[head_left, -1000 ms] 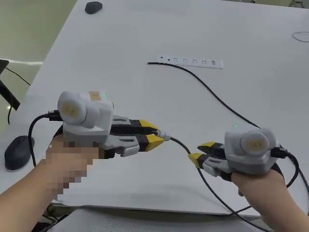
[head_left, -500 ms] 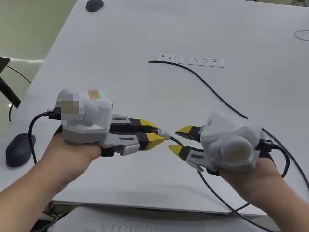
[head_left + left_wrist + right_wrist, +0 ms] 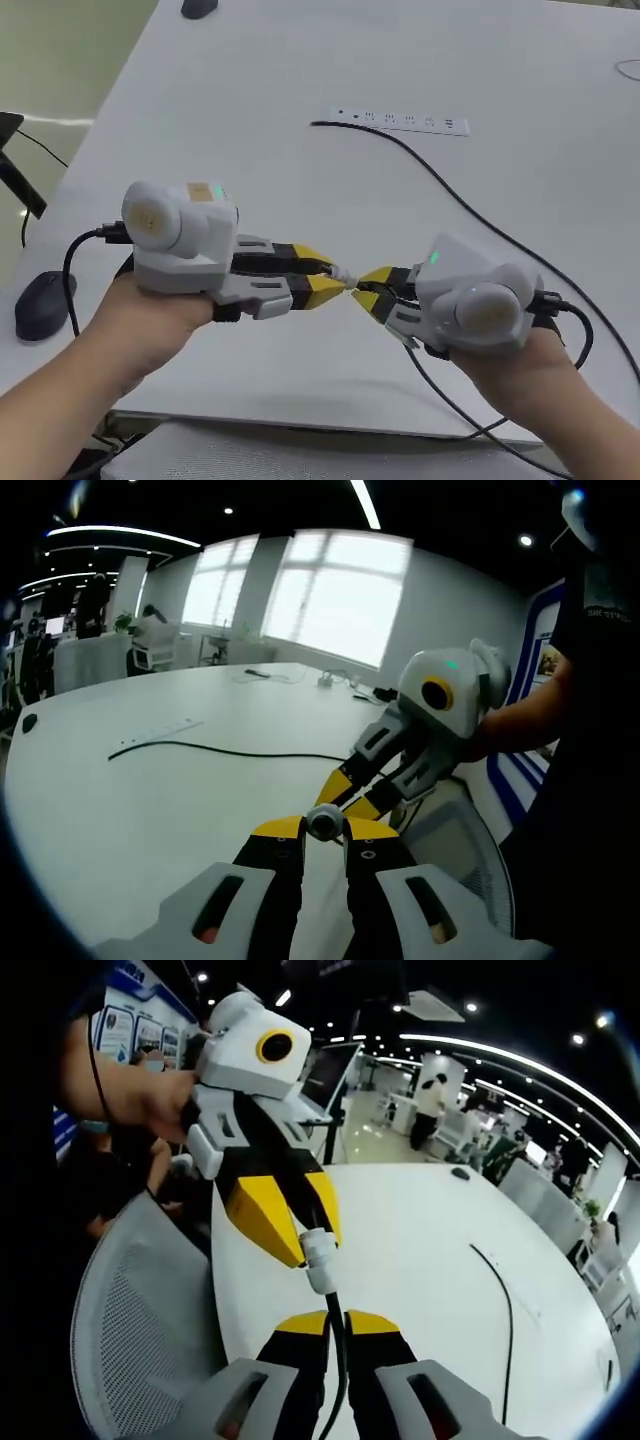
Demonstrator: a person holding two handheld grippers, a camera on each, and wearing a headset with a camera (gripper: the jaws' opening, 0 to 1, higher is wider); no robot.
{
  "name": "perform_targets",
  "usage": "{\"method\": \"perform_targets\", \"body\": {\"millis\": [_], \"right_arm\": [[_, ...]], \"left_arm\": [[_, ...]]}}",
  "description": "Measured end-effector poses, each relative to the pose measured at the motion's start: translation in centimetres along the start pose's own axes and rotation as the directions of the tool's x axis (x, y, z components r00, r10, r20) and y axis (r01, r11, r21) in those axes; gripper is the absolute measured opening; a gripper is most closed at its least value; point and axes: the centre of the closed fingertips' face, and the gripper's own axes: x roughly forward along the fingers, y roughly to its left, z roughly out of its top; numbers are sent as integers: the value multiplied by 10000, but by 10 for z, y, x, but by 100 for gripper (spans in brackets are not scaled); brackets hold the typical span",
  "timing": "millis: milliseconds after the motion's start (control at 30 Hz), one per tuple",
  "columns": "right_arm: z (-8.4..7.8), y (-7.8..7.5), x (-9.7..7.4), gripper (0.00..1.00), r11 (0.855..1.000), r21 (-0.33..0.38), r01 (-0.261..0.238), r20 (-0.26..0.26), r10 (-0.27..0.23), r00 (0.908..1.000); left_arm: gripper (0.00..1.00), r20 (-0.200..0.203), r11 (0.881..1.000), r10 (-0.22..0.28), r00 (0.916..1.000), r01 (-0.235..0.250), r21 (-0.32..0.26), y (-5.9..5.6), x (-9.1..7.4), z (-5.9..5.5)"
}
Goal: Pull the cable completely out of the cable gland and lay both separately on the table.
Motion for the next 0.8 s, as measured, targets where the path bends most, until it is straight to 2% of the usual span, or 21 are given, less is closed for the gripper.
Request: {"method": "perform_targets", "body": {"millis": [367, 800], "right_arm": [[-1, -5, 0, 0, 9997, 156, 172, 67, -173, 9998], [-22, -19, -1, 0, 9969, 636, 464, -233, -450, 9987]], "left_arm": [[15, 50, 10000, -7, 10000, 7, 77, 2, 2, 3], [15, 189, 9999, -39, 9998, 37, 110, 3, 2, 9]]}}
